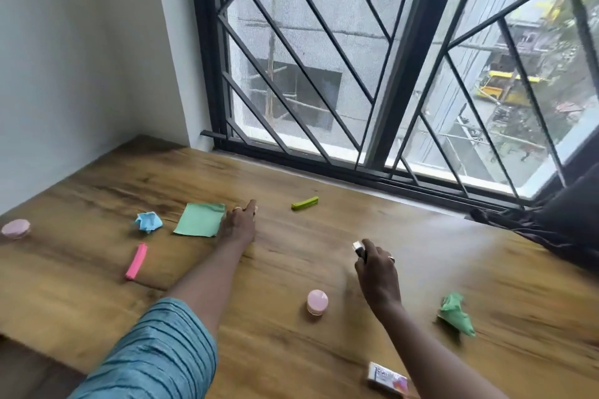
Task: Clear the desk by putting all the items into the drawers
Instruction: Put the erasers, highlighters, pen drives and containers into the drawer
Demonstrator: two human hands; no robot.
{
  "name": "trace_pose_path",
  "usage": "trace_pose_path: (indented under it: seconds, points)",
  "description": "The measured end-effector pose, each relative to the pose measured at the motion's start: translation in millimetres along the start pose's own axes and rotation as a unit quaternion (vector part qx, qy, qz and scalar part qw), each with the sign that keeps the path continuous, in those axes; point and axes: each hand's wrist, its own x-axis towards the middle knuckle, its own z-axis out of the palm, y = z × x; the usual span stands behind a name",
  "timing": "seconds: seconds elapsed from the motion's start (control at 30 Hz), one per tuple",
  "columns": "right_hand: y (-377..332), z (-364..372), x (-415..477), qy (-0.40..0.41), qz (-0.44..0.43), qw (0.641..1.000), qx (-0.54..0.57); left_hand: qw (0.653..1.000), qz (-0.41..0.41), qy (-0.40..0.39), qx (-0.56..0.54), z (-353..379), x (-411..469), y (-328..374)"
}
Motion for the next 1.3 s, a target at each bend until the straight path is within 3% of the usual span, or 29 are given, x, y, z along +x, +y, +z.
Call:
trace_pose_path:
  seconds: [0.33,0.53,0.73,1.07,1.3]
  points:
    - [-17,-31,-118,-0.014,-0.015,0.998,0.058,0.999,0.022,0.039,-0.020,-7,-166,-25]
    - [-50,-16,-197,-0.065,-0.042,0.993,0.092,0.999,-0.002,-0.001,-0.050,-9,-263,-88]
    - [-103,0,-263,-0.127,-0.077,0.983,0.108,0.998,-0.032,0.020,-0.056,-31,-322,-162]
    - [-204,81,-361,-0.227,-0.038,0.968,0.103,0.988,-0.080,-0.124,-0.045,-41,-366,-331]
    - [-255,146,-431,-0.299,0.061,0.949,0.083,0.972,-0.047,-0.225,-0.043,-35,-371,-380]
